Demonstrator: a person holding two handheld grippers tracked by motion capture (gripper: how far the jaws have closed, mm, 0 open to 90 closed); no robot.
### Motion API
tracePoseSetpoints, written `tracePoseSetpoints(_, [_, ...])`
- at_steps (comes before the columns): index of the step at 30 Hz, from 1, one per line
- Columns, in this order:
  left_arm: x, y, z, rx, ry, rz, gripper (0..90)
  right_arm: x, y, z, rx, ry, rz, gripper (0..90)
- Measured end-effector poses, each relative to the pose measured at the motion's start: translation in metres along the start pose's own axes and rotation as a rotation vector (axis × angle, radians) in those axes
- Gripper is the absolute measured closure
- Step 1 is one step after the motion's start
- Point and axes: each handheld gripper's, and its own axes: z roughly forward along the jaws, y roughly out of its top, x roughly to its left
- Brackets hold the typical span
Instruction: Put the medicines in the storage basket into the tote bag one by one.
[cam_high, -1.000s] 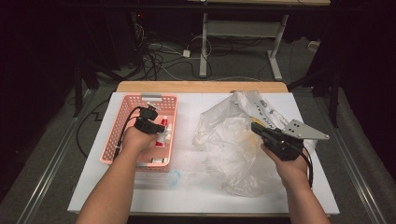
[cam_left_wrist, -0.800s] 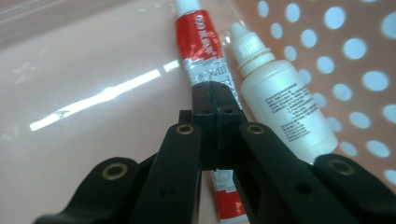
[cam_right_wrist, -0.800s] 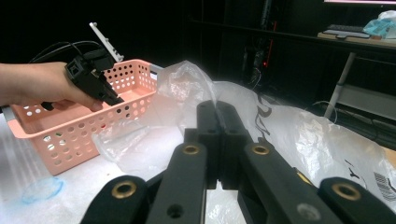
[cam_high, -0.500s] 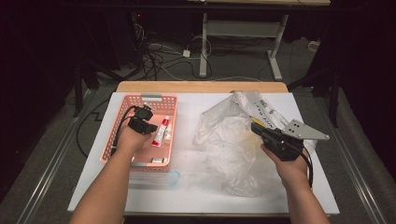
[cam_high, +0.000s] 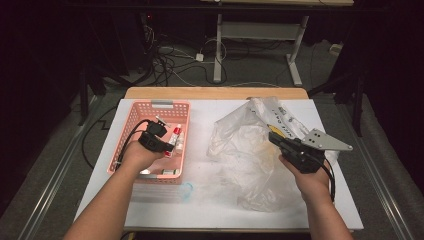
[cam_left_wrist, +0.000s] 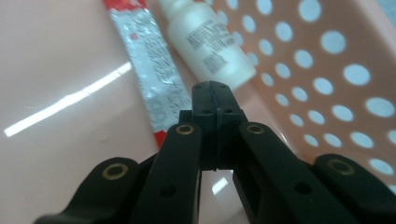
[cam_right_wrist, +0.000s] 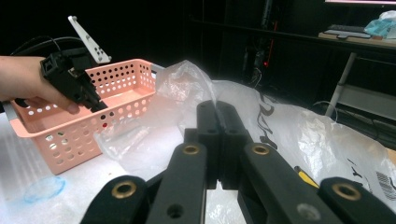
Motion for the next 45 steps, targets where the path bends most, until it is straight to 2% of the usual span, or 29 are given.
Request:
tracePoseSetpoints(1, [-0.001,0.0,0.002,0.009,-0.012,0.006,88.6,0.0,0.0,0.0,0.0,0.001,-0.001,90.0])
tracePoseSetpoints(3, [-0.002,0.001,0.005,0.016,-0.004,0.012,88.5,0.0,0.0,0.0,0.001,0.002,-0.005,90.0])
tracePoseSetpoints(6, [0.0,0.001,0.007,0.031,-0.002,-0.001,88.5,0.0,0.0,-0.001,-0.001,0.001,-0.006,90.0])
tracePoseSetpoints(8, [0.001,0.001,0.009,0.052,0.037,0.0,88.5,0.0,0.0,0.0,-0.001,0.002,-0.003,90.0])
tracePoseSetpoints(11, [0.003,0.0,0.009,0.061,0.072,-0.022,88.5,-0.001,0.0,0.001,0.0,0.004,-0.006,90.0])
tracePoseSetpoints(18, [0.021,-0.006,0.0,0.074,0.173,-0.067,88.5,-0.001,0.0,0.0,-0.001,0.004,-0.002,90.0])
tracePoseSetpoints(19, [0.024,-0.007,-0.002,0.061,0.18,-0.077,88.5,-0.001,0.0,0.0,-0.001,0.003,-0.002,90.0])
tracePoseSetpoints(20, [0.027,-0.008,-0.006,0.021,0.174,-0.09,88.4,-0.001,0.0,0.0,-0.001,0.002,-0.002,90.0])
tracePoseSetpoints(21, [0.028,-0.009,-0.009,-0.005,0.167,-0.09,88.4,-0.001,0.001,0.0,-0.001,0.002,-0.003,90.0])
tracePoseSetpoints(22, [0.029,-0.008,-0.013,-0.056,0.154,-0.078,88.0,-0.001,0.001,0.0,-0.002,0.001,-0.003,90.0])
tracePoseSetpoints(23, [0.029,-0.007,-0.016,-0.102,0.148,-0.067,81.8,-0.001,0.001,-0.001,-0.003,0.001,-0.003,90.0])
tracePoseSetpoints(25, [0.029,-0.004,-0.018,-0.163,0.133,-0.063,69.0,-0.002,0.0,-0.001,-0.002,0.0,-0.004,90.0])
tracePoseSetpoints(26, [0.03,-0.002,-0.016,-0.175,0.129,-0.058,65.9,-0.001,0.0,0.0,0.0,-0.002,0.001,90.0])
tracePoseSetpoints(27, [0.03,0.0,-0.013,-0.183,0.133,-0.048,58.6,-0.001,0.0,0.0,0.001,-0.001,0.0,90.0])
tracePoseSetpoints(30, [0.032,0.006,-0.003,-0.157,0.149,-0.045,45.1,-0.001,0.0,0.001,0.004,0.001,-0.006,90.0])
tracePoseSetpoints(32, [0.034,0.011,0.005,-0.136,0.148,-0.047,41.7,0.0,0.0,0.001,0.004,0.003,-0.006,90.0])
tracePoseSetpoints(37, [0.035,0.02,0.019,-0.097,0.157,-0.026,41.9,0.0,0.0,0.002,0.001,0.009,-0.007,90.0])
tracePoseSetpoints(40, [0.034,0.025,0.024,-0.072,0.177,0.002,43.4,0.0,0.0,0.002,0.002,0.011,-0.008,90.0])
tracePoseSetpoints(45, [0.035,0.033,0.03,-0.053,0.188,-0.003,47.6,-0.001,0.0,0.002,0.003,0.012,-0.005,90.0])
